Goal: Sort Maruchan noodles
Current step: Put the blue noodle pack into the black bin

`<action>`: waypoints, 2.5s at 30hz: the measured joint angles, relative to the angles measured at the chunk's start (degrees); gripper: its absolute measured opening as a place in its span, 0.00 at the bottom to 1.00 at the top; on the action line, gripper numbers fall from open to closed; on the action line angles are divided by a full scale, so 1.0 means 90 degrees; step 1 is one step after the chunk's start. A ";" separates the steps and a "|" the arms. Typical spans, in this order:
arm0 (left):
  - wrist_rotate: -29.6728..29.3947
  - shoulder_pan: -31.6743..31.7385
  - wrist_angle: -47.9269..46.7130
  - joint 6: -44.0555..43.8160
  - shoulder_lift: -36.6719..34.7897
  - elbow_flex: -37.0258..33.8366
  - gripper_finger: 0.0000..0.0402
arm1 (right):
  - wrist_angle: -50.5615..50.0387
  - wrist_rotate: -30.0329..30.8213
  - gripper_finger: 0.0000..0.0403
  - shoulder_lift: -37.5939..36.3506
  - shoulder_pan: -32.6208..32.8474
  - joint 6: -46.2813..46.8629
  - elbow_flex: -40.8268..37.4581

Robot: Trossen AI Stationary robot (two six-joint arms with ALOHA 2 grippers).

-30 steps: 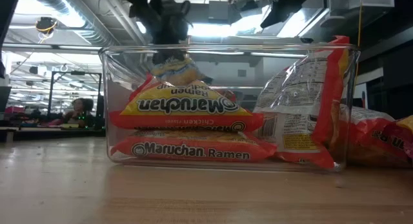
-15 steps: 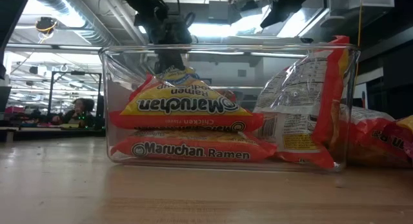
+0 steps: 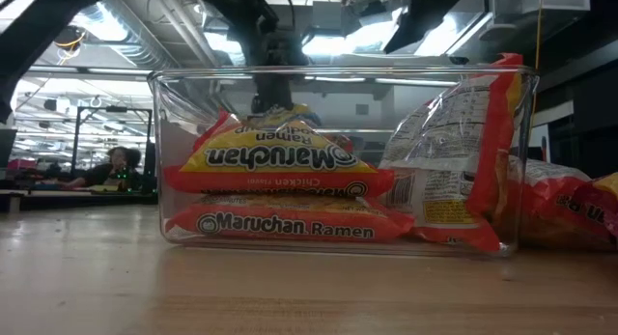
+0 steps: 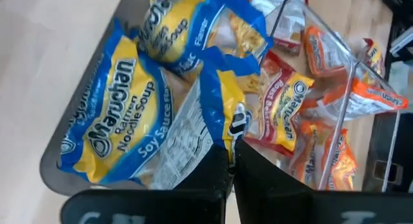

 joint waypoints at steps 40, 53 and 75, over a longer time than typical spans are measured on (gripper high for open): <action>-0.1522 -0.0597 0.0912 0.1644 0.0485 0.0170 0.40 | 0.0220 -0.0428 0.34 0.0470 0.0002 -0.0103 -0.0005; -0.2832 -0.0755 0.1094 0.1975 0.0485 0.0170 0.52 | 0.0792 -0.0378 0.34 0.1267 0.0002 -0.0103 -0.0005; -0.4759 -0.0135 -0.0693 0.1077 0.0049 0.2770 0.52 | 0.4588 -0.1187 0.34 0.1803 -0.0226 0.1181 -0.1098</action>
